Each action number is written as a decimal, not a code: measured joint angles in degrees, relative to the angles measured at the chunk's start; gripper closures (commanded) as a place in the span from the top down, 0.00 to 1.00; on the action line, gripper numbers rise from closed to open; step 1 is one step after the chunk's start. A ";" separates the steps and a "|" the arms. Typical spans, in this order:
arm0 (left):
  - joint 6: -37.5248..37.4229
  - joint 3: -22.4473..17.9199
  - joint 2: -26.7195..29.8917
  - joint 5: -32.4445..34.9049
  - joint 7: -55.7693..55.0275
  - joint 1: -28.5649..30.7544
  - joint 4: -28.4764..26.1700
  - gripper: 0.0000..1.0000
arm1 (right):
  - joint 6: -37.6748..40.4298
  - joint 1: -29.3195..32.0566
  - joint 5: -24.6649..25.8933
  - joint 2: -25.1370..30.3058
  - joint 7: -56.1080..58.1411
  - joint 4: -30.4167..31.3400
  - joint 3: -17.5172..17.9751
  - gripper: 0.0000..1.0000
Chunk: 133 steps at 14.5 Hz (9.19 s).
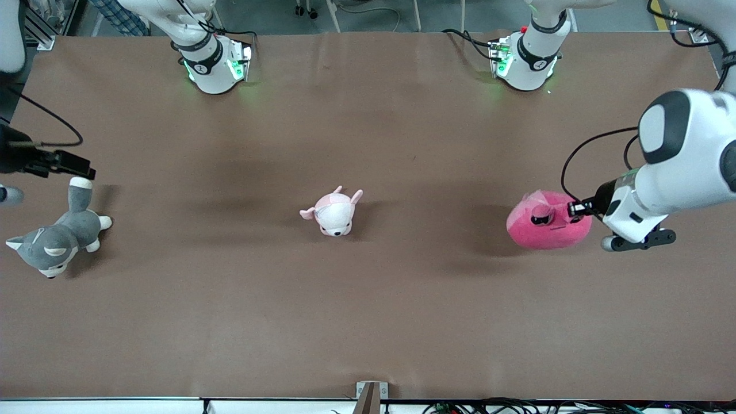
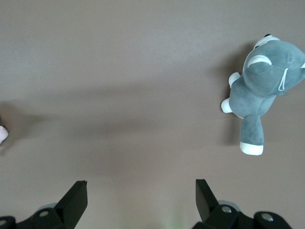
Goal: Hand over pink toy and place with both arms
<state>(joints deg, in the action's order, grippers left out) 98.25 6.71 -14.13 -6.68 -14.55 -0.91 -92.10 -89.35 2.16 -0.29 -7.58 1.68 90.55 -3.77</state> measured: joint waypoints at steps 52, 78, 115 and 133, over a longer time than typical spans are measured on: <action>-0.53 28.29 -2.56 -4.77 -45.40 -10.93 15.22 1.00 | -18.83 -45.36 -15.56 -1.61 -112.24 -4.42 2.05 0.00; -23.06 26.85 11.14 3.34 8.78 30.20 15.30 1.00 | -27.48 -3.06 -15.45 -0.56 -43.06 31.92 -0.13 0.51; -15.23 -0.60 15.54 3.37 12.74 7.01 8.56 1.00 | 1.36 -1.22 2.68 1.59 3.62 -1.57 1.67 1.00; -15.27 -6.36 15.58 3.38 12.74 0.63 8.98 1.00 | 3.67 -1.41 1.01 16.09 2.85 5.34 1.69 1.00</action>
<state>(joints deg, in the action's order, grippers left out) 82.98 0.36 1.45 -3.31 -1.82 -0.28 -83.12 -85.68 0.76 0.72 8.51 4.54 95.89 -2.07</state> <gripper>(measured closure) 0.000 0.000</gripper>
